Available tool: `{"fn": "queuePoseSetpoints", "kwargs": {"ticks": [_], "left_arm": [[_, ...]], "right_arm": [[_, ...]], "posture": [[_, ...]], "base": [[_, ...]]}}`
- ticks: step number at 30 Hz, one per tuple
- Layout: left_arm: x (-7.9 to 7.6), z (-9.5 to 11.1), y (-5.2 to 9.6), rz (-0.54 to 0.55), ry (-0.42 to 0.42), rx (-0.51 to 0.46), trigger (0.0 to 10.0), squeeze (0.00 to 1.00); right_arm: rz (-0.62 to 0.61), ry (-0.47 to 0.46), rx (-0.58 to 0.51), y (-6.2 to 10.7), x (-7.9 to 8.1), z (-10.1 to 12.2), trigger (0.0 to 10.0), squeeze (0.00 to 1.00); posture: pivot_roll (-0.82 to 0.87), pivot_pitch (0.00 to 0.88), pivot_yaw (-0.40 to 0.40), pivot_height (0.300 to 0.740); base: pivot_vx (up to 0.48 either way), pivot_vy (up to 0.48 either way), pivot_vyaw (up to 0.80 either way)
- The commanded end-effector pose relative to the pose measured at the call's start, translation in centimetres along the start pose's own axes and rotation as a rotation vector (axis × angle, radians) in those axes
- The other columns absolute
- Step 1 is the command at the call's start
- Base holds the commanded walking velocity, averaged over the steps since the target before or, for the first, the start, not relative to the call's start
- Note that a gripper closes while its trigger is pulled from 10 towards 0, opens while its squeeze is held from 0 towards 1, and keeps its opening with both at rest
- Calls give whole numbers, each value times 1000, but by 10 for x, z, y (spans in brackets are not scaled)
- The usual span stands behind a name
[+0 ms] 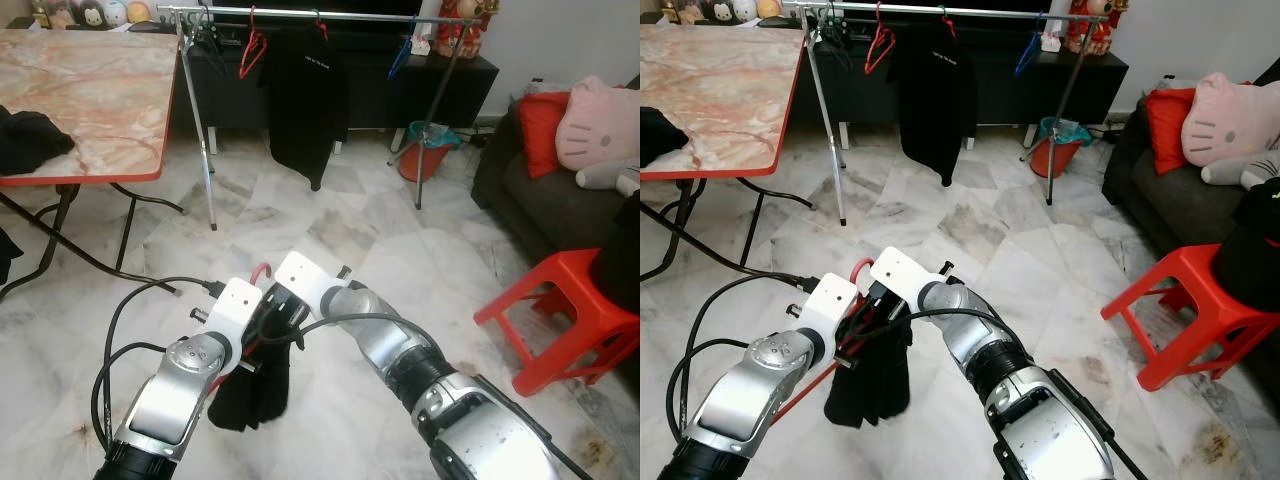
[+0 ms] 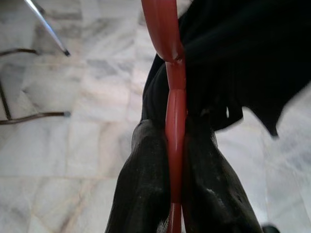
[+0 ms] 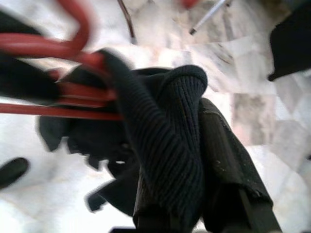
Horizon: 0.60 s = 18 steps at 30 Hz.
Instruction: Hang hanger
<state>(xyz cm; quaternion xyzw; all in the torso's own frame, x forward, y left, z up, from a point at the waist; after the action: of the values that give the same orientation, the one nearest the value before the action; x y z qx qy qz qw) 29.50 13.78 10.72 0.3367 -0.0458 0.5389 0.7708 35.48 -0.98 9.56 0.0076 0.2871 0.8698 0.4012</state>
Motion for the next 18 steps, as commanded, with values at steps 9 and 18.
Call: {"fn": "queuePoseSetpoints", "kwargs": {"ticks": [9,18], "left_arm": [[0,-6,7,-52,-85,70,10000,0],[23,-14,10,104,-89,104,10000,0]], "right_arm": [[-53,10,1,4,-9,-2,10000,0],[-82,30,3,5,-15,-3,10000,0]], "posture": [[162,49,-137,740],[161,50,-137,740]], "base": [[0,0,0],[0,0,0]]}}
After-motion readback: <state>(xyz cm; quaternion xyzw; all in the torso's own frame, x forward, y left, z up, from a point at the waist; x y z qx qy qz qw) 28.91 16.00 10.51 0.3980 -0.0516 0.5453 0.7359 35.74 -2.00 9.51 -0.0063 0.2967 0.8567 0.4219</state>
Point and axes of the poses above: a point about 5 cm out from each wrist's last joint towards the gripper, its own y axis pointing back from the gripper into the wrist, its own z axis along the axis of the wrist's last joint, x = y × z, the point moved 1 cm from there along -y, pointing out of the wrist towards the gripper, and after that the axes turned 13 degrees about -y, right-handed, at the moved point
